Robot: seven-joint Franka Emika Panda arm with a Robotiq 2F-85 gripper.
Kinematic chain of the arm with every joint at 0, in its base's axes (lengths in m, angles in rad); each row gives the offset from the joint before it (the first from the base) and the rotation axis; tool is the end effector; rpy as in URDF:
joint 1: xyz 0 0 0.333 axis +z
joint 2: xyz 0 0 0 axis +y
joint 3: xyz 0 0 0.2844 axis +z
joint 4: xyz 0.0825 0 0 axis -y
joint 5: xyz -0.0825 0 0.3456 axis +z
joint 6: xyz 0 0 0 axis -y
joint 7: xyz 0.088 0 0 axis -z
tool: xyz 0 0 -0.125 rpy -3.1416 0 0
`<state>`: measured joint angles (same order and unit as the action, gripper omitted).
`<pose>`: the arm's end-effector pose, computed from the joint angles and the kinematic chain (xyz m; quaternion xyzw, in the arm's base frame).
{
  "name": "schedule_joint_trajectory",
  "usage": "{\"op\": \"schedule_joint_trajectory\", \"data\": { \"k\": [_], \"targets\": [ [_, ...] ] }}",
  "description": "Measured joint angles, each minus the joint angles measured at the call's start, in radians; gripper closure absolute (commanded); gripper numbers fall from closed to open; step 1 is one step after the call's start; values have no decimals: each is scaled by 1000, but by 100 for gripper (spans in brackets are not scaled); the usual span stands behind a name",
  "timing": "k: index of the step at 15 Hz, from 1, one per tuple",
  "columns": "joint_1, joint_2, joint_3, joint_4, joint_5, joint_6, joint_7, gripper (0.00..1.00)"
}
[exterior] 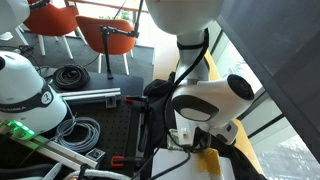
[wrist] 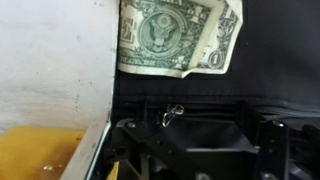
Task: Close the zipper on the black jacket.
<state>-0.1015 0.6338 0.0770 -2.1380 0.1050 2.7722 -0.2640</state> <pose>0.5248 -0.0138 0.0967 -0.9971 -0.0632 -0.0061 0.0413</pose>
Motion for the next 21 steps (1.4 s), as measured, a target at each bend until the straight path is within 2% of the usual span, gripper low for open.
{"op": "schedule_joint_trajectory", "data": {
  "k": [8, 11, 12, 16, 21],
  "targets": [
    [-1, 0, -3, 14, -2, 0, 0, 100],
    [-1, -1, -4, 17, -3, 0, 0, 97],
    [-1, -1, -4, 18, -4, 0, 0, 99],
    [2, -3, -4, 19, -10, 0, 0, 97],
    [22, -4, -5, 18, -68, 0, 1, 97]
  ]
}}
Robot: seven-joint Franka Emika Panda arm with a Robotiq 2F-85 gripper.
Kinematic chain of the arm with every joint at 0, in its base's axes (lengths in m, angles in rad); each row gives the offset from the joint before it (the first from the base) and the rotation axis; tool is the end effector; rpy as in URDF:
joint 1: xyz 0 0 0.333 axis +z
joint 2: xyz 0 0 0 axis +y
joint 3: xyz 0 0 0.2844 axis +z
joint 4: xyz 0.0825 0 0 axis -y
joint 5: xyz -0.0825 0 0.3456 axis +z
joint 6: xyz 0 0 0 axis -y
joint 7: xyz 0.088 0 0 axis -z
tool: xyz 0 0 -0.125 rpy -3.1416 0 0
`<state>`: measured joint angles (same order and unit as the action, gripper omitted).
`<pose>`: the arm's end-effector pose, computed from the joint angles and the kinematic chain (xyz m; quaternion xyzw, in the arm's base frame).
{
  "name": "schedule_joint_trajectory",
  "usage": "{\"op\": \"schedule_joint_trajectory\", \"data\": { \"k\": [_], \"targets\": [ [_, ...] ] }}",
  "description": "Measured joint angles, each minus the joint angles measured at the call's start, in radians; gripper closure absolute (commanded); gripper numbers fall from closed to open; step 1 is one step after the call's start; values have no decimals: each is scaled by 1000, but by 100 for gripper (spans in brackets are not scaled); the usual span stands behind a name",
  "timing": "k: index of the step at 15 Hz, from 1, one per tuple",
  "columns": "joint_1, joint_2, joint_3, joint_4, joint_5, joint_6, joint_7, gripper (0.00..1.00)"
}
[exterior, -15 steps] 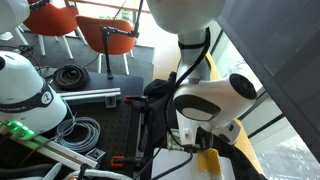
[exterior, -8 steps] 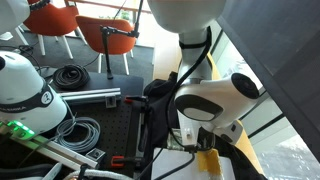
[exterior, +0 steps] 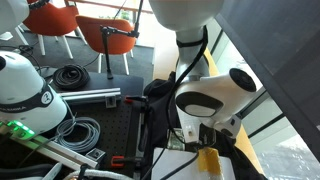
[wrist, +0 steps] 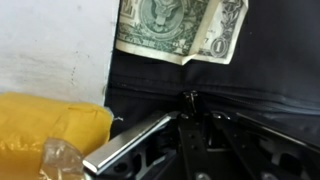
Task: Close the zipper on the black jacket.
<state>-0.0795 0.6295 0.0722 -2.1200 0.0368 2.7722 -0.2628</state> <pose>0.5336 -0.0029 0.1043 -0.9942 -0.1033 -0.0155 0.0262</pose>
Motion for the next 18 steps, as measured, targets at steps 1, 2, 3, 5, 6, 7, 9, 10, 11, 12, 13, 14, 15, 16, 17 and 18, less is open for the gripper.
{"op": "schedule_joint_trajectory", "data": {
  "k": [1, 2, 3, 5, 6, 7, 9, 10, 11, 12, 13, 14, 15, 16, 17, 18],
  "targets": [
    [9, 0, -1, -1, -15, 0, 1, 97],
    [19, -1, -1, -2, -31, 0, 2, 97],
    [32, -2, -3, -2, -47, 0, 6, 97],
    [60, -2, -11, -2, -79, 0, 15, 97],
    [75, -2, -16, -2, -96, 0, 22, 97],
    [90, -1, -21, -2, -110, 0, 28, 97],
    [121, 2, -26, 0, -137, 0, 41, 97],
    [136, 5, -28, 1, -148, 0, 48, 97],
    [151, 7, -32, 3, -162, 0, 55, 97],
    [165, 7, -39, 4, -176, 0, 62, 97],
    [176, 7, -45, 5, -189, 0, 66, 97],
    [185, 7, -52, 5, -204, 0, 70, 97],
    [195, 7, -59, 6, -217, 0, 74, 97],
    [204, 7, -65, 7, -231, 0, 77, 97],
    [212, 7, -71, 8, -244, 0, 81, 97],
    [221, 7, -77, 9, -256, 0, 86, 97]
  ]
}}
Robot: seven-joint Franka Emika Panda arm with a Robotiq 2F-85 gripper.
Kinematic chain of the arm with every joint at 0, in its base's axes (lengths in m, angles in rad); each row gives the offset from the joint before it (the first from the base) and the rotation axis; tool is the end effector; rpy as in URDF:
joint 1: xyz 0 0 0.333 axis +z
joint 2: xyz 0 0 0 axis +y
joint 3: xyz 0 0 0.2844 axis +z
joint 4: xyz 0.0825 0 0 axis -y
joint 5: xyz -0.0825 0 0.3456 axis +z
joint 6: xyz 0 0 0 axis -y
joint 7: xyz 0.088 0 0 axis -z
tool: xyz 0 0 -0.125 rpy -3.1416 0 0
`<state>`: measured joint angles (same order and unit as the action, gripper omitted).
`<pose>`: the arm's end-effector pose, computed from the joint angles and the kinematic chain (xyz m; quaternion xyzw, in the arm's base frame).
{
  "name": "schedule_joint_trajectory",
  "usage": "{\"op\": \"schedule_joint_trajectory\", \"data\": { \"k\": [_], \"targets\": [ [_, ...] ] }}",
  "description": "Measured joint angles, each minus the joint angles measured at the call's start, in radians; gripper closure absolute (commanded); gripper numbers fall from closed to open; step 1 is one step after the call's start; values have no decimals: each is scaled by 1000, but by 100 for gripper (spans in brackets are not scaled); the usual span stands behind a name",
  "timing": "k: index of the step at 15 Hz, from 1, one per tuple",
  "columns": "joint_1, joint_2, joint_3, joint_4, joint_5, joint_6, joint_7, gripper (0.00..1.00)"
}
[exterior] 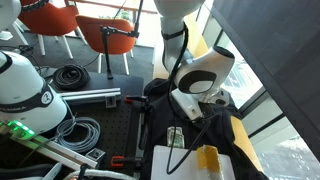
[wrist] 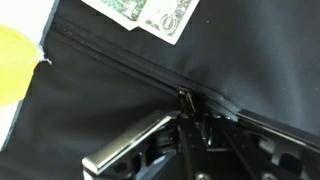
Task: Close the zipper on the black jacket.
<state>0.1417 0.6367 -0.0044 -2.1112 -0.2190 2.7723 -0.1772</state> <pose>0.5283 0.0810 0.1019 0.9656 0.2563 0.0112 0.0422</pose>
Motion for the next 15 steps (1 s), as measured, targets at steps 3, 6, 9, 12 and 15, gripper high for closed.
{"op": "schedule_joint_trajectory", "data": {
  "k": [3, 6, 9, 12, 15],
  "targets": [
    [26, 0, -13, 6, -34, 0, 16, 97],
    [55, 0, -17, 20, -56, 0, 31, 97],
    [80, -1, -27, 32, -79, 1, 51, 97],
    [99, 0, -29, 36, -93, 3, 67, 97],
    [127, 4, -30, 36, -105, 15, 85, 97]
  ]
}}
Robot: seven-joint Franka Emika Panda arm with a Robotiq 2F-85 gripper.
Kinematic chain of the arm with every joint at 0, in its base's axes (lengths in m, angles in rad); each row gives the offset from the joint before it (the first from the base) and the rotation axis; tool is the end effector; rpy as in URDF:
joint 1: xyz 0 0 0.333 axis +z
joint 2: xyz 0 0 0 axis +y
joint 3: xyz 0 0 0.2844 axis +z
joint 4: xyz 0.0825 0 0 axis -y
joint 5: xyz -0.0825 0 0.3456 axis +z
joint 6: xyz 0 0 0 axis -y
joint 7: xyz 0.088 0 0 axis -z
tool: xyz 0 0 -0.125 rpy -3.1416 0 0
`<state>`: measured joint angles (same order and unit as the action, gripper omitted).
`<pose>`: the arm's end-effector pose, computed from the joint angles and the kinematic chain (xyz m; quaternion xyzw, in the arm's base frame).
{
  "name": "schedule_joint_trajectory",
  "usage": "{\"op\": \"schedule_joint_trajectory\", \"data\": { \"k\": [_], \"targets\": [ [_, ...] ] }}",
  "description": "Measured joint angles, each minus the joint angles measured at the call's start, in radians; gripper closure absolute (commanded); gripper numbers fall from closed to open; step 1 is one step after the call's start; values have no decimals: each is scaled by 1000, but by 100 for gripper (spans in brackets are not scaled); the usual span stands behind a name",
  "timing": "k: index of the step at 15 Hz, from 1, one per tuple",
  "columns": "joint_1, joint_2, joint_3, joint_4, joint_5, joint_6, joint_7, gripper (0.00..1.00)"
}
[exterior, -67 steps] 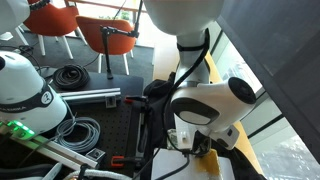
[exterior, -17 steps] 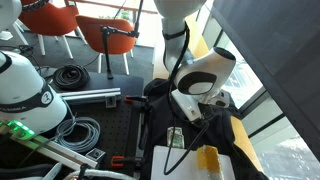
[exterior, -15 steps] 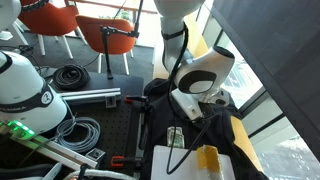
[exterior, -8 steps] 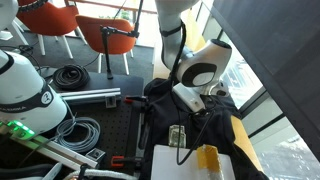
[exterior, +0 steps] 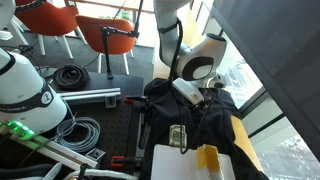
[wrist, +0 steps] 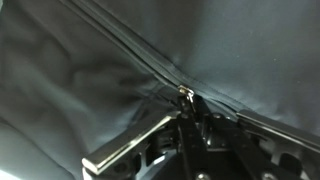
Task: Close the zipper on the black jacket.
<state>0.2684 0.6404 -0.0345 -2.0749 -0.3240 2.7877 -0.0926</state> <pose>0.5314 0.1386 0.1120 0.9471 0.3110 0.0395 0.0688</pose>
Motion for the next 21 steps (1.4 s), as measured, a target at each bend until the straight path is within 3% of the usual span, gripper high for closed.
{"op": "schedule_joint_trajectory", "data": {
  "k": [16, 21],
  "targets": [
    [144, 50, -29, 46, -60, 37, 43, 97],
    [188, 62, -29, 68, -65, 39, 52, 93]
  ]
}}
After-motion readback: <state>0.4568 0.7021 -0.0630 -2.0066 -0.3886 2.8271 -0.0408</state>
